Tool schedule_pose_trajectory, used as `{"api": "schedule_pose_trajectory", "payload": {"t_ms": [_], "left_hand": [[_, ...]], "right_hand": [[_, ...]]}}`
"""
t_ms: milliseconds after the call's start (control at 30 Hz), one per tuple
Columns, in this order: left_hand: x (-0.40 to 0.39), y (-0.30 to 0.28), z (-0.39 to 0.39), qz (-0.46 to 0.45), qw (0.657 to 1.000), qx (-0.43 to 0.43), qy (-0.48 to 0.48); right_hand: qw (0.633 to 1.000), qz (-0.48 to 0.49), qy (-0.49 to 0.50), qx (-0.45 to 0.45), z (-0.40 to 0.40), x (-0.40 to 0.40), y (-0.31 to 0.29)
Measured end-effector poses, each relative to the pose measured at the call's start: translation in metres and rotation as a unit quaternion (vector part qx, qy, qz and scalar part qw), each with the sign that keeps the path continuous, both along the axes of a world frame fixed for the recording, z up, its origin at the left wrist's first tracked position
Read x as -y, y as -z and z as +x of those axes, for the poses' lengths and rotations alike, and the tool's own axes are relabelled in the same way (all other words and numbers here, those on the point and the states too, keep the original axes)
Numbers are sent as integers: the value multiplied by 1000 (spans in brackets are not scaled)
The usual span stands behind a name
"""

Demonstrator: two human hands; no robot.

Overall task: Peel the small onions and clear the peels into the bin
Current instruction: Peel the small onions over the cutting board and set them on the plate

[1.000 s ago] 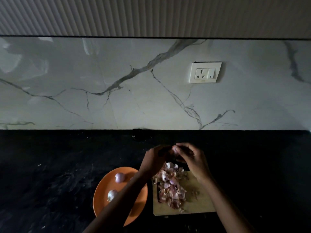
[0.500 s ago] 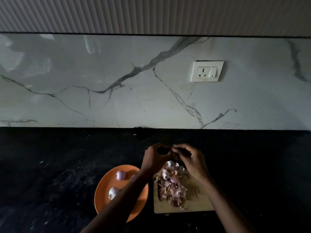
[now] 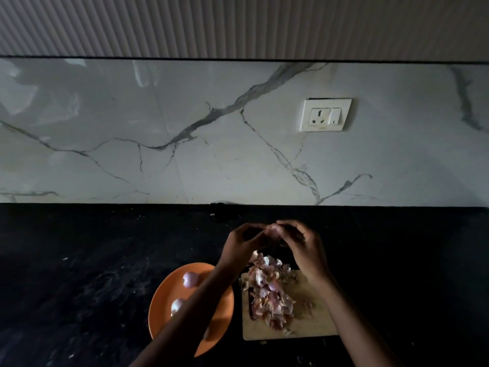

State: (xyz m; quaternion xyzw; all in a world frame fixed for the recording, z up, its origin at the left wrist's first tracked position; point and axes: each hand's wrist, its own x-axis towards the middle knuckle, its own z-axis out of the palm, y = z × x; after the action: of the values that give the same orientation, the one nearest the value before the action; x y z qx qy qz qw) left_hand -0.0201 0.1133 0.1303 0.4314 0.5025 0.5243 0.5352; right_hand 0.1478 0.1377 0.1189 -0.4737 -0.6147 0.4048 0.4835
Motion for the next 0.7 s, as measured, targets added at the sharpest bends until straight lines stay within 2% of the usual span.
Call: {"api": "schedule_pose_trajectory", "payload": {"t_ms": [133,233,367,500,600,700], "left_hand": [[8,5,11,2,997,70,-32],[9,9,19,8,995,73,-69],[8,11,24,23,992,87,-85],[8,15,24,39,994,7,-104],[5,15,26,15,990,-59,-129],[0,15,26,1,991,-49,-124]], "right_hand": [[1000,-6,3,-13,-3,1,2],[1000,-4,8,-3,-4,3,5],[999,-14,16,-36,-6,4,7],[998,-30,20,-55,-7,2,10],[997,-43,21,-57,-6,-1,15],[996,-47,21,-72,-5,-1,14]]}}
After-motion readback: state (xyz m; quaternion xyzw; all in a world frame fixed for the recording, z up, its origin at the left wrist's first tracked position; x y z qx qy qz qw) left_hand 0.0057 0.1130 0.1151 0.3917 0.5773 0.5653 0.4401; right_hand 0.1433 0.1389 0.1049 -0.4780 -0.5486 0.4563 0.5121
